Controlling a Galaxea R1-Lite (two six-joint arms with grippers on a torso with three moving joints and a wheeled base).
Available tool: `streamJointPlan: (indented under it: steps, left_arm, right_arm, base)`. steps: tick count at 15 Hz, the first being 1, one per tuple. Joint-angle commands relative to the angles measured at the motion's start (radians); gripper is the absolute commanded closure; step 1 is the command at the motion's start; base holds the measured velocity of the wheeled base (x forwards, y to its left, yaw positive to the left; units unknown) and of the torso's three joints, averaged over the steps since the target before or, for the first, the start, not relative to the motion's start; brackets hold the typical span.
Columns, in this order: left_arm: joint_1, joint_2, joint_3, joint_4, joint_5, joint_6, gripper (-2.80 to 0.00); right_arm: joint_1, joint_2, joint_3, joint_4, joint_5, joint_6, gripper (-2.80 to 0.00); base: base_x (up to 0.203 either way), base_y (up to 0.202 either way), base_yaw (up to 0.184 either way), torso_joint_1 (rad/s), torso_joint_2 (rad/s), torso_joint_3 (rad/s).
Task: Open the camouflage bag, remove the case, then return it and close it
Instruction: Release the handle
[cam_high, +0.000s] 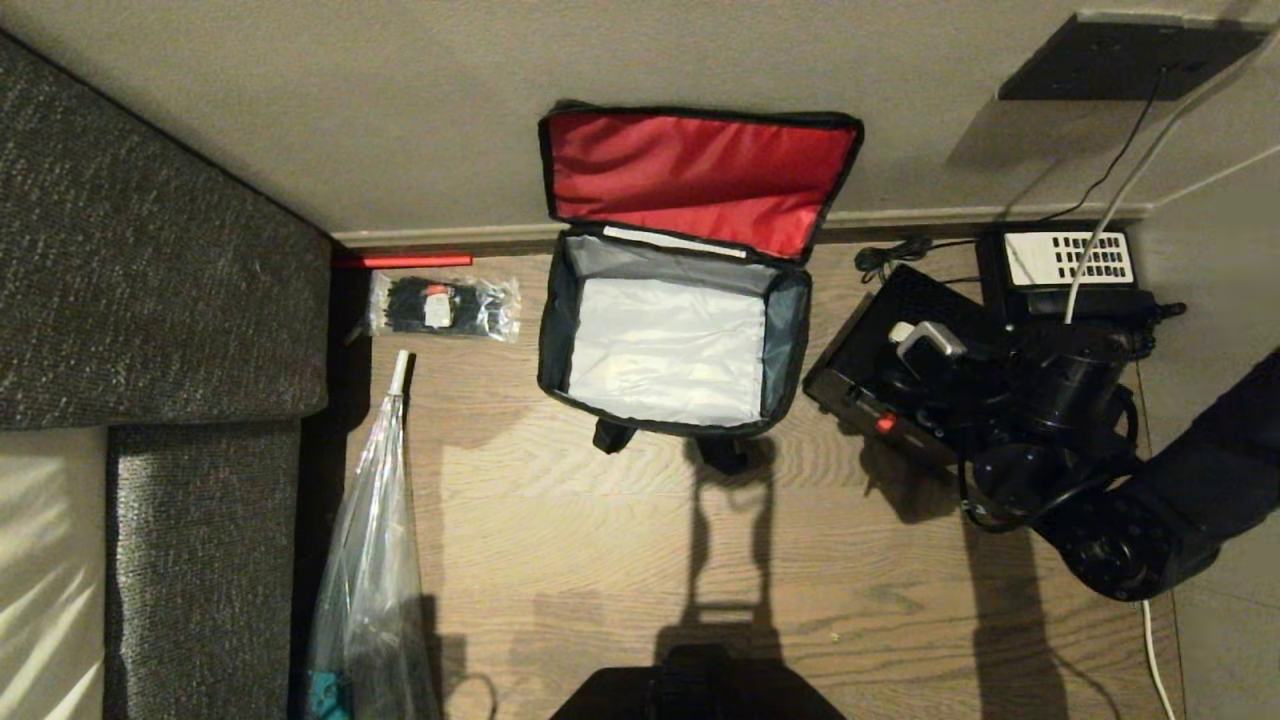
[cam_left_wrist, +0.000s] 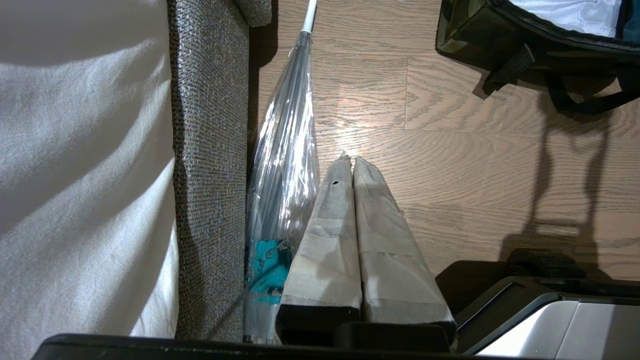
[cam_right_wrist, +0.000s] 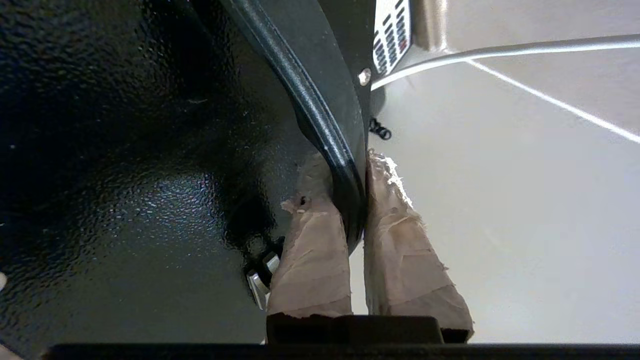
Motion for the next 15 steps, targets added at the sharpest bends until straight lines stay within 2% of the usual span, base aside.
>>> streamJointPlan:
  steps: [1,7,12,13,14,15]
  left_arm:
    - [0.0,-0.002,0.003,0.0,0.0,-0.001,0.0]
    - [0.0,-0.002,0.003,0.0,0.0,-0.001,0.0]
    - [0.0,-0.002,0.003,0.0,0.0,0.0,0.0]
    - [0.0,-0.002,0.003,0.0,0.0,-0.002,0.0]
    - [0.0,-0.002,0.003,0.0,0.0,0.0,0.0]
    - [0.0,-0.002,0.003,0.0,0.0,0.0,0.0]
  right_arm:
    - [-0.032,0.065,-0.031,-0.003,0.001,-0.005,0.0]
    - [-0.066,0.137,-0.092,0.001,0.012,-0.006,0.0]
    - [-0.066,0.15,-0.088,0.004,0.016,-0.01,0.0]
    - [-0.067,0.147,-0.084,0.01,0.038,-0.011,0.0]
    - [-0.07,0.145,-0.079,0.022,0.072,-0.011,-0.7]
    - [-0.07,0.143,-0.077,0.043,0.08,-0.013,-2.8]
  base:
    - [0.0,0.0,0.0,0.0,0.0,0.0]
    - [0.0,0.0,0.0,0.0,0.0,0.0]
    - [0.0,0.0,0.0,0.0,0.0,0.0]
    - [0.0,0.0,0.0,0.0,0.0,0.0]
    - [0.0,0.0,0.0,0.0,0.0,0.0]
    - [0.0,0.0,0.0,0.0,0.0,0.0]
